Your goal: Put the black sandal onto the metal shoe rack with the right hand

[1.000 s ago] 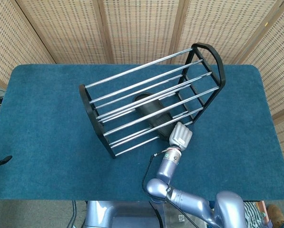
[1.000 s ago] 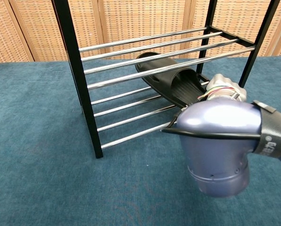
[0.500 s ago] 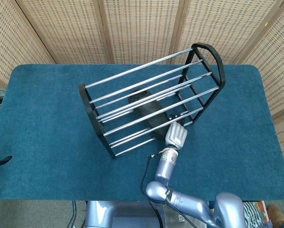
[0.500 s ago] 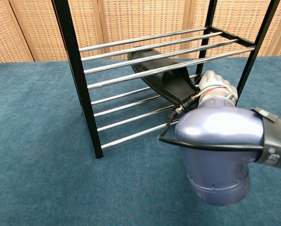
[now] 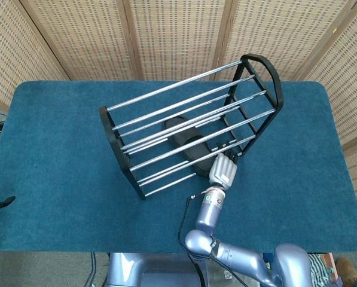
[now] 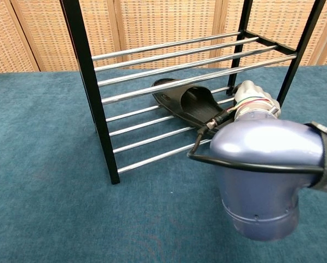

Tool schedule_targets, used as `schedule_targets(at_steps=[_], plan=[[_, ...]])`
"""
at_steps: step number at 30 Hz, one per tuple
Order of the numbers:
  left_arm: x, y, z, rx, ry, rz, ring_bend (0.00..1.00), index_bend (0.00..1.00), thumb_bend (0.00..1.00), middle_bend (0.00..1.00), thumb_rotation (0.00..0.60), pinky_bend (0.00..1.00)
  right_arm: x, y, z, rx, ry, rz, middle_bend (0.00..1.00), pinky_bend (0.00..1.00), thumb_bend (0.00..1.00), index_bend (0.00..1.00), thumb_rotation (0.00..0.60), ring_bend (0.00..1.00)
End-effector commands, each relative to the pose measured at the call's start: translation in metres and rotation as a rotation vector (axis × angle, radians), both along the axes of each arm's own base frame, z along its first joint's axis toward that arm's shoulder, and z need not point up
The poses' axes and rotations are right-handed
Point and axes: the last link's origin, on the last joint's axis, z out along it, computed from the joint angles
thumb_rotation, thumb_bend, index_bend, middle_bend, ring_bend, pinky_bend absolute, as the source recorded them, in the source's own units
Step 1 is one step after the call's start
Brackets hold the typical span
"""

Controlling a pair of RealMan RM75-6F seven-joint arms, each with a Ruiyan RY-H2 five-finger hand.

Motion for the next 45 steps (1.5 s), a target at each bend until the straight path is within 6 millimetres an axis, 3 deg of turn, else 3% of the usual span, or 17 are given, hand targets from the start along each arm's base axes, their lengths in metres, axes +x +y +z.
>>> schedule_targets(at_steps=[1,10,19,29,39,45], plan=[[0.000,0.000,0.000,-0.001,-0.002,0.000,0.00,0.00,0.10,0.00,0.600,0.00,-0.004,0.004,0.001,0.018,0.005,0.005,0.00,0.00,0.00,0.12,0.600,0.00],[0.001,-0.004,0.001,0.001,-0.008,-0.012,0.00,0.00,0.10,0.00,0.600,0.00,-0.030,0.024,0.018,0.085,0.001,0.079,0.00,0.00,0.00,0.12,0.600,0.00],[0.002,-0.006,0.002,0.008,-0.011,-0.017,0.00,0.00,0.10,0.00,0.600,0.00,-0.061,0.042,0.053,0.156,-0.056,0.168,0.00,0.00,0.00,0.12,0.600,0.00],[0.004,-0.009,-0.002,0.009,0.002,-0.019,0.00,0.00,0.10,0.00,0.600,0.00,-0.114,0.062,0.103,0.135,-0.099,0.197,0.00,0.00,0.00,0.12,0.600,0.00],[0.007,-0.013,-0.010,0.015,0.027,-0.051,0.00,0.00,0.10,0.00,0.600,0.00,-0.167,0.048,0.155,0.033,-0.023,0.244,0.00,0.00,0.00,0.12,0.600,0.00],[0.004,-0.017,-0.012,0.034,0.036,-0.063,0.00,0.00,0.10,0.00,0.600,0.00,-0.210,0.045,0.183,-0.003,0.110,0.352,0.00,0.00,0.00,0.11,0.600,0.00]])
